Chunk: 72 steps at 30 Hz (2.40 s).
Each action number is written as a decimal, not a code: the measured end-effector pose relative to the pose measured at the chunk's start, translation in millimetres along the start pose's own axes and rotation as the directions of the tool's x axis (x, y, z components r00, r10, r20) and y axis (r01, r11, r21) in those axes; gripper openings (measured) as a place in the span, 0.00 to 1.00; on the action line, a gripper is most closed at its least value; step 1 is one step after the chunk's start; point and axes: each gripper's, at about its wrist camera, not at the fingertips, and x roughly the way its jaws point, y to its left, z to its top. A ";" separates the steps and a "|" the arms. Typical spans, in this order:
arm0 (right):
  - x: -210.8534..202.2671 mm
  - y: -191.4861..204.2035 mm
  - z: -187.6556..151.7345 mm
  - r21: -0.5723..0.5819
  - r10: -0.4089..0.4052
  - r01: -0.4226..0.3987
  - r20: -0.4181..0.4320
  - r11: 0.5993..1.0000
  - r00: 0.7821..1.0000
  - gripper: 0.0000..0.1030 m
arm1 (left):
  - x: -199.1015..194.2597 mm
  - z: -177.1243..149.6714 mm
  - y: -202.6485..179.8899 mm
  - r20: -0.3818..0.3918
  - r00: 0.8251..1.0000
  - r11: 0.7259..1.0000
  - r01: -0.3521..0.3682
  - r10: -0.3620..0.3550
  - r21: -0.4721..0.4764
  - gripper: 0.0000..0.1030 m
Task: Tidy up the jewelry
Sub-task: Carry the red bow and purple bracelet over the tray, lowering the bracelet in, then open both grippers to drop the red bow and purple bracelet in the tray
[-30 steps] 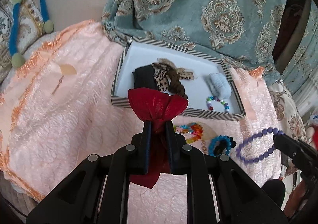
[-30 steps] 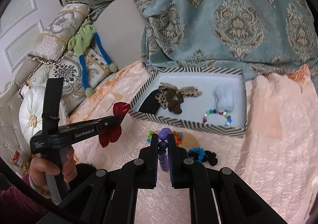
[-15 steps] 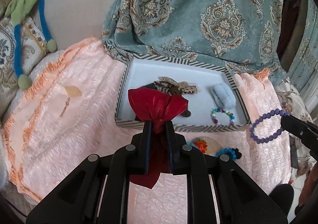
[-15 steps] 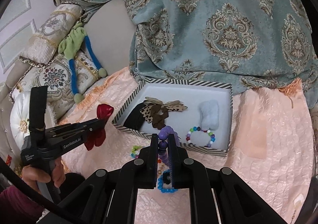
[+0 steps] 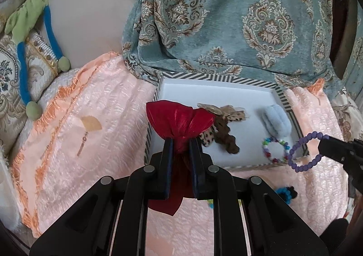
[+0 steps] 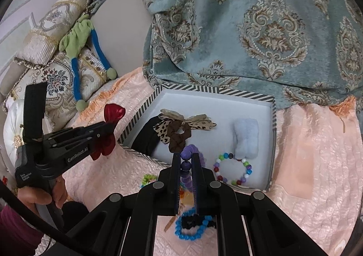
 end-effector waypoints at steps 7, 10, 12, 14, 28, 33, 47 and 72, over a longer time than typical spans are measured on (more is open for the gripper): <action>33.6 -0.4 9.4 -0.015 0.005 -0.006 -0.048 1.000 0.999 0.08 | 29.3 16.0 5.1 -0.017 0.999 1.000 -0.031 0.031 0.000 0.13; 46.5 -1.0 14.9 -0.023 0.010 -0.011 -0.061 1.000 0.998 0.08 | 44.7 24.1 4.7 -0.028 0.999 0.999 -0.040 0.040 0.009 0.13; 57.5 -3.7 19.4 -0.022 0.017 -0.019 -0.069 1.000 0.997 0.08 | 54.5 30.4 5.1 -0.037 0.999 0.999 -0.038 0.039 0.004 0.13; 67.3 -7.1 23.7 -0.017 0.028 -0.029 -0.076 0.999 0.997 0.08 | 65.8 37.9 7.7 -0.051 0.998 0.999 -0.031 0.030 -0.015 0.13; 146.9 -64.2 19.2 -0.005 -0.109 0.110 -0.196 0.994 0.974 0.08 | 163.9 69.8 3.3 -0.147 0.988 0.996 -0.053 0.042 -0.070 0.13; 150.9 -60.6 13.7 -0.037 -0.112 0.107 -0.207 0.994 0.972 0.08 | 181.7 70.0 0.6 -0.159 0.985 0.995 -0.071 0.059 -0.070 0.13; 107.1 -46.8 4.8 0.040 -0.048 0.055 -0.150 0.998 0.987 0.40 | 127.3 62.6 3.1 -0.101 0.995 0.994 -0.029 0.018 -0.103 0.55; -17.0 6.2 -40.7 0.075 -0.156 0.154 0.031 0.985 0.987 0.61 | -34.6 -38.1 -25.4 0.056 0.996 0.997 -0.074 0.076 -0.034 0.55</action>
